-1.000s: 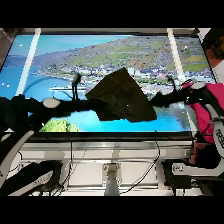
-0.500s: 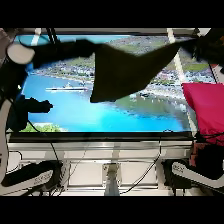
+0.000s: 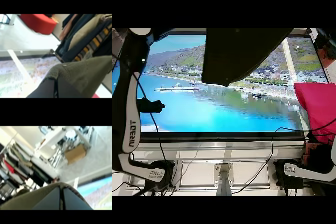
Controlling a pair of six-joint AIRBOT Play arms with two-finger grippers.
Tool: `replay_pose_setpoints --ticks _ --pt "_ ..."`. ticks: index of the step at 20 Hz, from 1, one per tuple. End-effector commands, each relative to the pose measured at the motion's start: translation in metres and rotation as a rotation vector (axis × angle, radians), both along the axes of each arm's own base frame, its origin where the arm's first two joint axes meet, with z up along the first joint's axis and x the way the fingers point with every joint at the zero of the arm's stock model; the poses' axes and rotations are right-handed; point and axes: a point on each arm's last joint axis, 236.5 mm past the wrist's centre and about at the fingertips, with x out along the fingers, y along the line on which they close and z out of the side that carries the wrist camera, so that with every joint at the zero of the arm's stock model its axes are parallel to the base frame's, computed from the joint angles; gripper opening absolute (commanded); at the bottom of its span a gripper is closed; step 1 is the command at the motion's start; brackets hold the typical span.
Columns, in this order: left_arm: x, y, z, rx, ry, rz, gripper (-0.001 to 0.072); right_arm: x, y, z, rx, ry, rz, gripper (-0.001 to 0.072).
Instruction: Fold the clothes and pants, and hang the long-sleeved shirts on hangers.
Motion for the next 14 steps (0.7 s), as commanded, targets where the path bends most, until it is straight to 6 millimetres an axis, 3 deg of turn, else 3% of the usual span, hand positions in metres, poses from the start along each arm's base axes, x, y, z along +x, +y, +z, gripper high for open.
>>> replay_pose_setpoints --ticks 1,4,7,11,14 --pt "0.006 -0.015 -0.046 0.068 0.086 -0.093 0.0007 0.023 -0.004 0.003 -0.015 -0.024 -0.023 0.0008" --pt "0.004 -0.018 -0.085 0.190 0.094 -0.174 0.0008 0.022 0.008 -0.027 -0.160 0.050 0.037 0.0009" --pt "-0.013 -0.020 -0.118 0.295 0.114 -0.278 0.0008 0.002 0.016 -0.085 -0.344 0.233 0.157 0.0007" --pt "-0.065 -0.033 -0.168 0.403 0.255 -0.490 0.0006 -0.039 0.012 -0.145 -0.359 0.493 0.244 0.0006" --pt "-0.109 -0.043 -0.198 0.466 0.349 -0.605 0.0006 -0.083 0.005 -0.182 -0.384 0.624 0.228 0.0006"
